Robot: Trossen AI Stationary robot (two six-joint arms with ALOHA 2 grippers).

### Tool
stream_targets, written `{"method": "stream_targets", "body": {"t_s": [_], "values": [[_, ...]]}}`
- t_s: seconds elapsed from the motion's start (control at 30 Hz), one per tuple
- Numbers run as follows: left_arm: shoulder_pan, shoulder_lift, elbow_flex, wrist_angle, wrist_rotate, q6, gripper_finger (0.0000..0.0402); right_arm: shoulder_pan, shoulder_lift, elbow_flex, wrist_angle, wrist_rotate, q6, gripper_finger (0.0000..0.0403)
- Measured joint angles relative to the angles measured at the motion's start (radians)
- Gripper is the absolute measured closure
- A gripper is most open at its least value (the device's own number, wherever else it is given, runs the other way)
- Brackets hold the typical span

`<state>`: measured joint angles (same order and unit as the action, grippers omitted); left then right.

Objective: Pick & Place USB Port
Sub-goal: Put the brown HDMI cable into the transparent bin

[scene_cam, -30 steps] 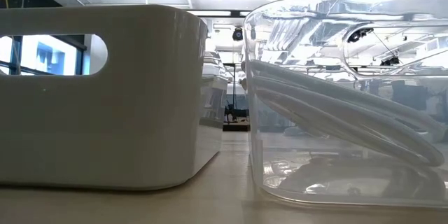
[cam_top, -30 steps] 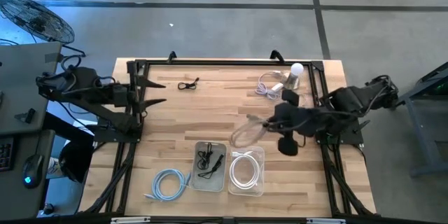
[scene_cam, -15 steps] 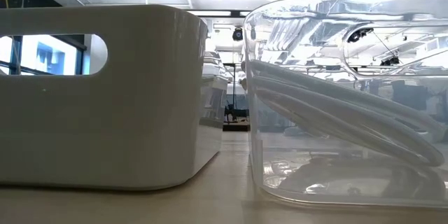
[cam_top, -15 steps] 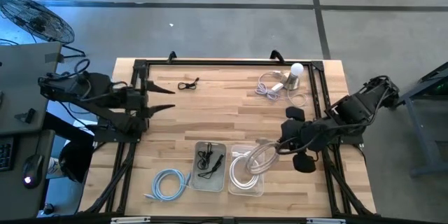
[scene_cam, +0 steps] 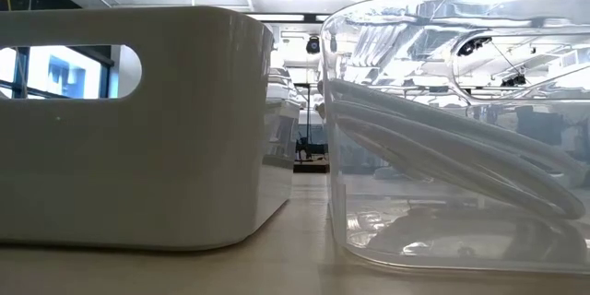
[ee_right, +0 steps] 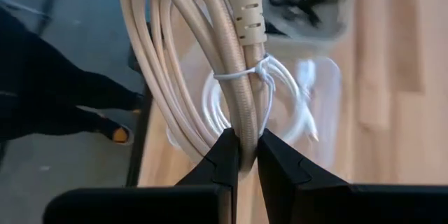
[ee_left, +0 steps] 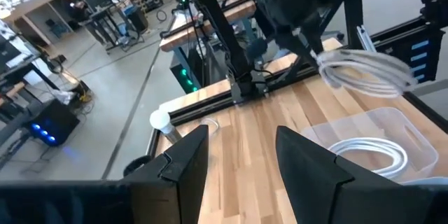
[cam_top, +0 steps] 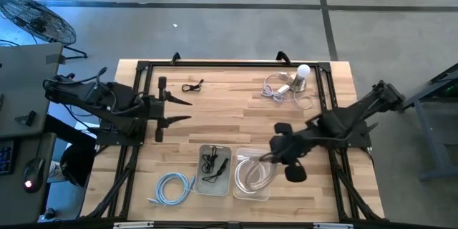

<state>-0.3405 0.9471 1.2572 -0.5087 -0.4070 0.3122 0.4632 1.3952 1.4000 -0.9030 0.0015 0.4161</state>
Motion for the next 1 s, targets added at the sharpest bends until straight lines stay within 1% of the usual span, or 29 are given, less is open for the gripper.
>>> {"method": "stream_targets", "body": {"t_s": [0.07,0.13,0.27,0.4,0.5,0.73,0.93,1.0], "values": [[0.0,0.001,0.0,-0.001,0.0,-0.004,0.0239,-0.028,0.0,-0.04,0.089,-0.061,-0.032,0.0376],[0.0,0.001,0.0,-0.002,0.0,-0.007,0.0239,-0.054,0.0,-0.073,0.136,-0.12,-0.047,0.0376],[0.0,0.001,0.0,-0.023,-0.003,-0.008,0.0239,-0.093,0.0,-0.124,0.2,-0.185,-0.051,0.0376],[0.0,0.001,0.0,-0.034,-0.005,-0.026,0.0239,-0.121,-0.001,-0.17,0.249,-0.194,-0.051,0.0376],[0.0,0.003,0.0,-0.059,-0.016,-0.059,0.0239,-0.137,-0.001,-0.213,0.299,-0.22,-0.044,0.0376],[0.0,0.03,0.0,-0.115,-0.034,-0.159,0.0239,-0.138,-0.001,-0.306,0.382,-0.221,-0.011,0.0376],[0.0,0.074,0.0,-0.153,-0.029,-0.212,0.0239,-0.138,-0.002,-0.406,0.528,-0.248,0.029,0.0376],[0.0,0.088,0.0,-0.143,-0.029,-0.217,0.0239,-0.138,-0.002,-0.432,0.568,-0.252,0.033,0.0376]]}}
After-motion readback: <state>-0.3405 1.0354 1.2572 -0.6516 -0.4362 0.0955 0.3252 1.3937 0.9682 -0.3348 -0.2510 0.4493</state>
